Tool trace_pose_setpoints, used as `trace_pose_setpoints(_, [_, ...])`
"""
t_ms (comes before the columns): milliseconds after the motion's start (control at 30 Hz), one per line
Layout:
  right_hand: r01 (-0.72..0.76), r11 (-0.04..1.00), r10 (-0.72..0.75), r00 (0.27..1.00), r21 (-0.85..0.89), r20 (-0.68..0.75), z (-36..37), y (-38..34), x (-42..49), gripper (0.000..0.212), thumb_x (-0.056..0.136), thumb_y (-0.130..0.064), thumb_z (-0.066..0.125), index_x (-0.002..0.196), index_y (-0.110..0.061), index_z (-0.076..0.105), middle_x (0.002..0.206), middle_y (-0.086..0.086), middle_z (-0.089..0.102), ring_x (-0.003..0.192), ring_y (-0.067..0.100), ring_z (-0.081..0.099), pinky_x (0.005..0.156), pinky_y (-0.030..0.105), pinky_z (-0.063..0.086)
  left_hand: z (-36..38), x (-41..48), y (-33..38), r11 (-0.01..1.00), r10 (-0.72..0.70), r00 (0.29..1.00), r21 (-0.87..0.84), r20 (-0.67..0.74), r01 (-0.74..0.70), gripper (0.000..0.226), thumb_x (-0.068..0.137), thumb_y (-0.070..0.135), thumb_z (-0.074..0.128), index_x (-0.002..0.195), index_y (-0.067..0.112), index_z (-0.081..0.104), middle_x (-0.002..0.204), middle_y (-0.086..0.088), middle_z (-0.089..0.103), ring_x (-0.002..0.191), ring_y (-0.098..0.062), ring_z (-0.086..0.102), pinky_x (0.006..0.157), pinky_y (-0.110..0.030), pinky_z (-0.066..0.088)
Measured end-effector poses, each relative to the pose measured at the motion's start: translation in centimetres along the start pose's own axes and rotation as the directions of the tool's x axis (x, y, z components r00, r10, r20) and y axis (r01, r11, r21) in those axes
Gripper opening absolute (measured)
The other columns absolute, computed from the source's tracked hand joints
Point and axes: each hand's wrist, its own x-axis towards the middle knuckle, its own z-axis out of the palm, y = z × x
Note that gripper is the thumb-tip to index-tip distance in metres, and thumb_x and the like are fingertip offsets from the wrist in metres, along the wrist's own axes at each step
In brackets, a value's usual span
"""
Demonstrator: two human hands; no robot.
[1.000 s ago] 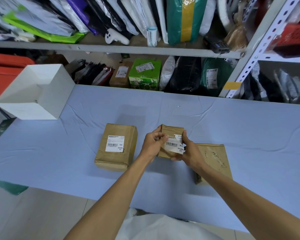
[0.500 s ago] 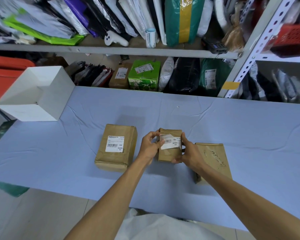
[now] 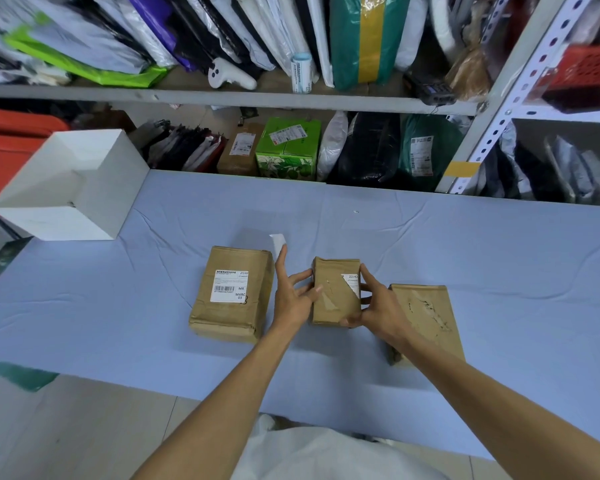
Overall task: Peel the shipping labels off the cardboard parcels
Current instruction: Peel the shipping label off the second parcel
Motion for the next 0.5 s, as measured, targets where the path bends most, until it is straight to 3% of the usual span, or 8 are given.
trace_pose_setpoints(100, [0.008, 1.0, -0.007, 0.999, 0.026, -0.049, 0.4, -0.2, -0.2, 0.12, 0.055, -0.014, 0.092, 0.151, -0.024, 0.021, 0.126, -0.007, 0.056, 0.092, 0.004, 0.061, 0.069, 0.012, 0.051, 0.1, 0.2, -0.3, 1.0, 0.007, 1.0, 0.003, -0.018, -0.007, 0.076, 0.081, 0.004, 0.072, 0.13, 0.051, 0.037, 0.13, -0.006, 0.051, 0.121, -0.018, 0.055, 0.09, -0.05, 0.054])
trace_pose_setpoints(167, [0.009, 0.999, -0.004, 0.996, 0.047, -0.093, 0.6, -0.5, -0.4, 0.115, 0.057, -0.018, 0.092, 0.15, -0.02, 0.024, 0.12, -0.009, 0.056, 0.094, 0.006, 0.06, 0.072, 0.016, 0.05, 0.3, 0.3, -0.6, 1.0, 0.022, 1.0, 0.006, -0.01, -0.022, 0.064, 0.081, 0.005, 0.072, 0.126, 0.043, 0.048, 0.134, 0.0, 0.046, 0.126, -0.013, 0.046, 0.091, -0.053, 0.053])
trace_pose_setpoints(300, [0.008, 1.0, -0.012, 0.987, -0.022, -0.162, 0.8, -1.0, -0.3, 0.079, 0.055, -0.017, 0.09, 0.125, -0.019, 0.052, 0.106, -0.007, 0.063, 0.092, 0.012, 0.06, 0.073, 0.025, 0.047, 0.4, 0.4, -0.9, 1.0, 0.014, 1.0, -0.003, -0.01, -0.014, 0.054, 0.083, 0.005, 0.07, 0.126, 0.032, 0.053, 0.133, 0.001, 0.042, 0.117, -0.007, 0.053, 0.09, -0.051, 0.055])
trace_pose_setpoints(367, [-0.005, 1.0, -0.001, 0.982, -0.029, -0.188, 0.9, -1.0, -0.2, 0.068, 0.052, -0.015, 0.09, 0.112, -0.02, 0.059, 0.097, -0.008, 0.065, 0.089, 0.014, 0.062, 0.074, 0.029, 0.051, 0.3, 0.8, -1.4, 1.0, 0.008, 1.0, 0.02, -0.008, -0.008, 0.052, 0.081, 0.007, 0.072, 0.119, 0.038, 0.056, 0.135, -0.002, 0.04, 0.109, -0.015, 0.062, 0.087, -0.051, 0.056])
trace_pose_setpoints(433, [-0.015, 0.999, 0.008, 0.979, -0.03, -0.205, 1.1, -1.0, 0.0, 0.062, 0.05, -0.013, 0.09, 0.106, -0.02, 0.063, 0.091, -0.009, 0.065, 0.081, 0.009, 0.061, 0.068, 0.024, 0.049, 0.3, 0.9, -1.6, 0.999, -0.006, 1.0, 0.048, -0.024, 0.008, 0.049, 0.079, 0.009, 0.075, 0.112, 0.041, 0.058, 0.137, -0.007, 0.039, 0.103, -0.019, 0.064, 0.086, -0.05, 0.056])
trace_pose_setpoints(500, [-0.023, 0.999, 0.015, 0.977, -0.039, -0.214, 1.3, -1.0, 0.1, 0.058, 0.051, -0.013, 0.09, 0.103, -0.019, 0.065, 0.091, -0.007, 0.067, 0.074, 0.008, 0.061, 0.064, 0.022, 0.047, 0.2, 0.8, -1.5, 0.989, -0.017, 0.996, 0.143, -0.086, 0.029, 0.044, 0.079, 0.012, 0.076, 0.112, 0.037, 0.059, 0.132, -0.005, 0.035, 0.104, -0.015, 0.057, 0.091, -0.039, 0.054])
